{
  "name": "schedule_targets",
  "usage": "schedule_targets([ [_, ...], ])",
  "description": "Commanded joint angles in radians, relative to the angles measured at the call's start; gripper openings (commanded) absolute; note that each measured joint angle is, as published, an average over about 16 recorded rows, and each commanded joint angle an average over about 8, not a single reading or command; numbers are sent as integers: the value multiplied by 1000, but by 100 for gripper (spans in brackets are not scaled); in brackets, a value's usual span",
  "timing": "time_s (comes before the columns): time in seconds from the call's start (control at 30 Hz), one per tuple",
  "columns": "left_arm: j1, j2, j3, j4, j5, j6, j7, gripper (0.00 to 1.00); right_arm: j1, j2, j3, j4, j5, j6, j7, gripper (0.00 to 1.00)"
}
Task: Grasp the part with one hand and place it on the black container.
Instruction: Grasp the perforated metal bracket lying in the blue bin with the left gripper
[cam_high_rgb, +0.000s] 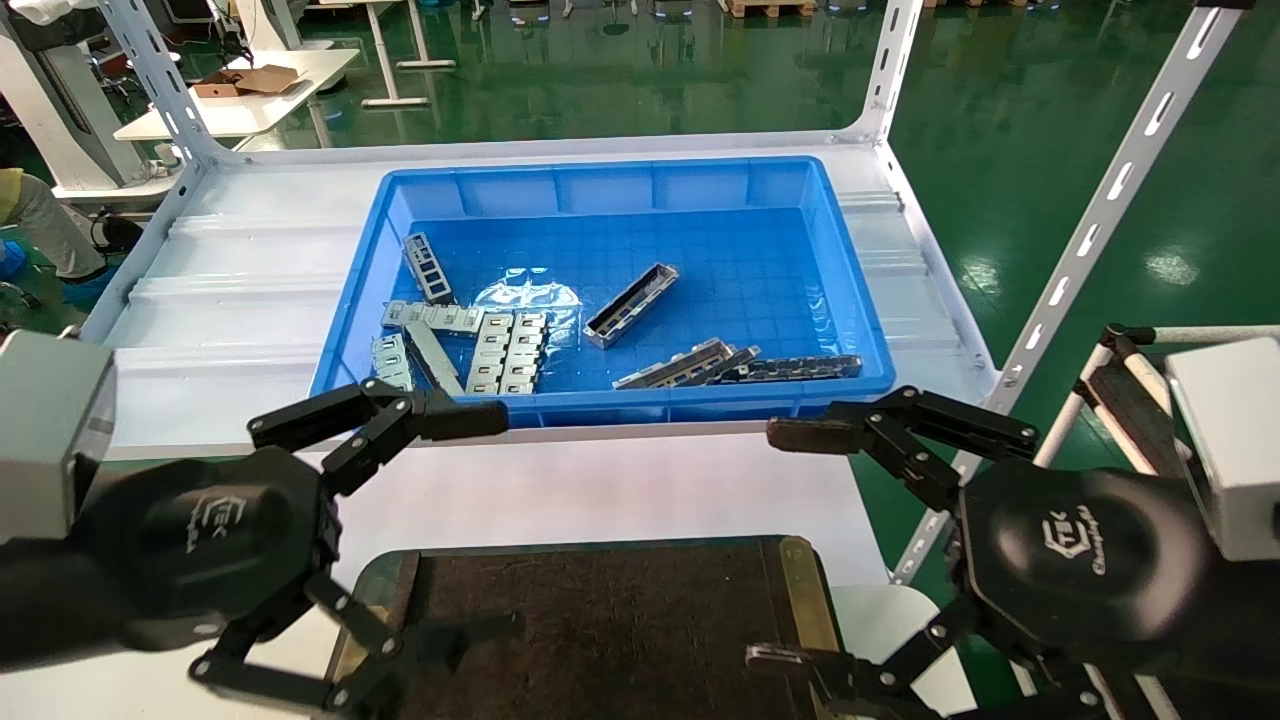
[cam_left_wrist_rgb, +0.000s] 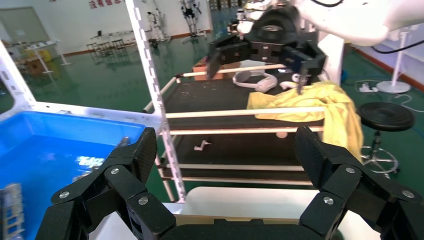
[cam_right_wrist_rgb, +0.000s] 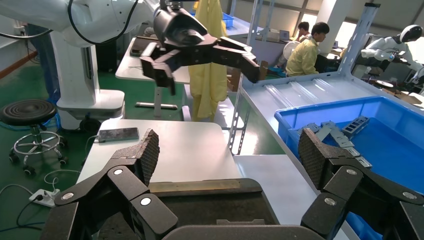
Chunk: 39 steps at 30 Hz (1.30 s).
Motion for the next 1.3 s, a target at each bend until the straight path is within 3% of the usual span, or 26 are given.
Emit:
schedule_targets([
  [0.03,-6,5,3,0,11,-11,1,100,0,0,0,0,0,0,0,100],
  [0.3,-84,98,55,69,156,-128,12,100,0,0,-1,0,0,0,0,100],
  [0.53,-187,213,111,217,286,-224,37,100,0,0,-1,0,1,0,-1,100],
  [0.93,-381,465,187,611,471,-427,158,100,1,1,-2,0,1,1,-1,100],
  [1.3,-509,666,195,981,515,-604,297,100,1,1,-3,0,2,1,-2,100],
])
